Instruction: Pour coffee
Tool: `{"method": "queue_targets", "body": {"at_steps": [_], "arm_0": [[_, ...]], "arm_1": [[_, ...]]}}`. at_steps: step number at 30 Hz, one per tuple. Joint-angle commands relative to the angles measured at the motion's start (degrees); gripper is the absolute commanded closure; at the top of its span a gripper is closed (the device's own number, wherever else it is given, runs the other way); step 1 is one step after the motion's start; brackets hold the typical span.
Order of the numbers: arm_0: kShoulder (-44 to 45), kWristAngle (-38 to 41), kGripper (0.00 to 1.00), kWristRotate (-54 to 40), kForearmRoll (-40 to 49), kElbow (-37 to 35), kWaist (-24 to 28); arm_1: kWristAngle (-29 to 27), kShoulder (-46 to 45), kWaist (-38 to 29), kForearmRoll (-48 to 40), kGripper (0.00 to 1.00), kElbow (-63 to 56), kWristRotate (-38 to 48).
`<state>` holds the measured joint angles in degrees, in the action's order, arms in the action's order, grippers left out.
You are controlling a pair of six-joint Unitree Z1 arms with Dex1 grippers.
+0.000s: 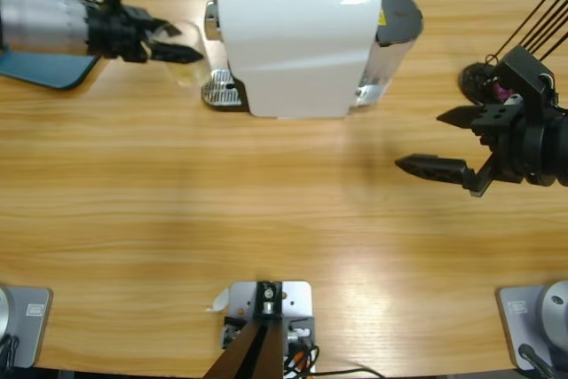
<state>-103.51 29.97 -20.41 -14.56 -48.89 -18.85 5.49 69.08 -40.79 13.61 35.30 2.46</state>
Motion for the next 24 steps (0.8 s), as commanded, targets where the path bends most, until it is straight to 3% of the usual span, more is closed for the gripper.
{"method": "queue_targets", "body": {"at_steps": [1, 4, 12, 24], "arm_0": [[9.0, -3.3, 1.0, 8.7, -0.3, 3.1, 12.4], [9.8, -9.2, 1.0, 10.9, -0.3, 4.0, 16.8], [8.1, -26.0, 1.0, 11.8, -0.4, 3.8, 19.0], [-2.1, -28.0, 1.0, 18.6, -7.4, 5.7, 20.3]], "arm_1": [[-0.2, 1.8, -0.6, 0.2, 0.0, -0.6, -0.3], [-0.3, 1.7, -0.6, 0.2, 0.0, -0.7, -0.3], [-0.2, 2.0, -0.6, 0.2, 0.0, -0.7, -0.3], [-0.3, 4.0, -0.6, 0.5, 0.0, -0.3, -0.3]]}}
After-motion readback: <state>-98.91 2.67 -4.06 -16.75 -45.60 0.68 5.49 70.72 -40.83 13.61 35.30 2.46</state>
